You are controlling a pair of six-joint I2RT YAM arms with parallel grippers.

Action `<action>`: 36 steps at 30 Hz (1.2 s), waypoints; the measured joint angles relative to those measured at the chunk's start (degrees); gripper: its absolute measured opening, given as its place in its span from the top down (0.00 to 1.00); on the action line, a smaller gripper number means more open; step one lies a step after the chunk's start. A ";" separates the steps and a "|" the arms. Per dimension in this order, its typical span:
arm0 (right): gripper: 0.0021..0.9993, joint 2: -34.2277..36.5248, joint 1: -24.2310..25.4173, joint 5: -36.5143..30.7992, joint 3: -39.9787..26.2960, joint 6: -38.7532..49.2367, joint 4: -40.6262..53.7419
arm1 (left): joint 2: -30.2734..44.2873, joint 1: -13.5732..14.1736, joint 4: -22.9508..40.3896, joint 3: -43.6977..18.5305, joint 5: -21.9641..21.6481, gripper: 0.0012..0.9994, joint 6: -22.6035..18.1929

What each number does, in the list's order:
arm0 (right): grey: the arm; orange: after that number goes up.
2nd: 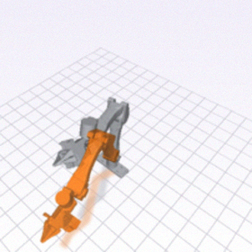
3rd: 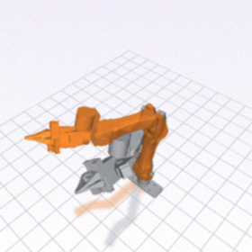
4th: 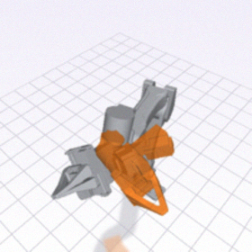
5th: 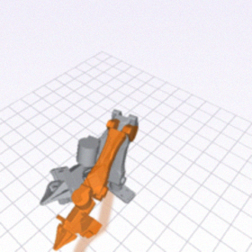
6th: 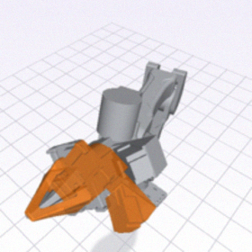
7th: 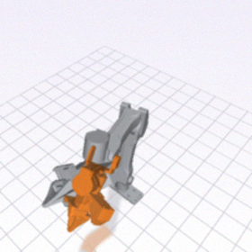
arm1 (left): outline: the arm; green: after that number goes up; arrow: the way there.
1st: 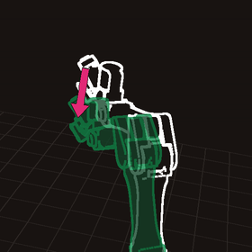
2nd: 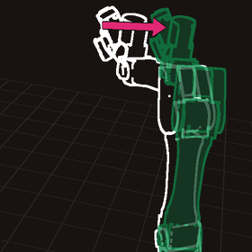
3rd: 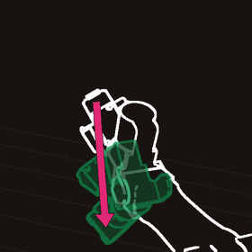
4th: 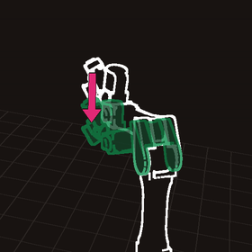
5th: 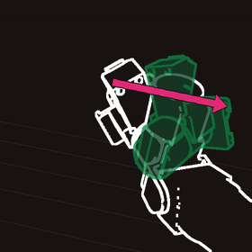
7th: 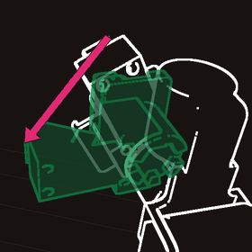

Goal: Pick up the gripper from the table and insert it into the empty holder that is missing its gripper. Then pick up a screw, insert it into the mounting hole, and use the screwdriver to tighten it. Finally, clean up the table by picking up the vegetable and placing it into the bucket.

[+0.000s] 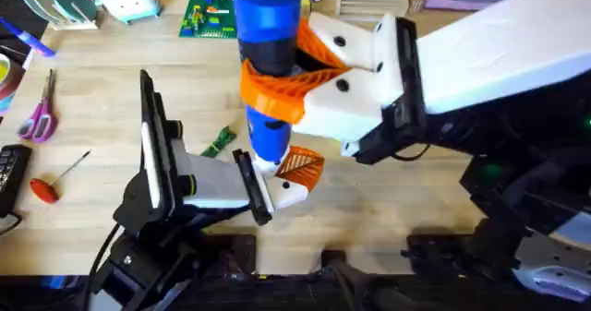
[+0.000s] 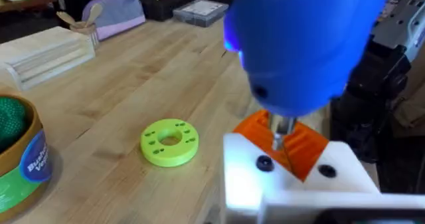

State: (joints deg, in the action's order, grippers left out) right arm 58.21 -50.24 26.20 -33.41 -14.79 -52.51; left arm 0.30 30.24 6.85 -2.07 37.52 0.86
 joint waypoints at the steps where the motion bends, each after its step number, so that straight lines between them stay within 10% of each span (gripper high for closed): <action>1: 0.98 0.32 0.00 0.00 -0.02 0.02 0.00 | 0.02 0.00 -0.01 0.00 0.00 1.00 0.00; 36: 0.98 1.14 0.90 2.15 -0.10 2.57 1.10 | 0.02 0.00 -0.02 0.00 0.00 1.00 0.00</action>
State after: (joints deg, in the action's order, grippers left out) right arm 59.35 -49.34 28.34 -33.51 -12.21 -51.41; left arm 0.31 30.24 6.84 -2.07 37.52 0.86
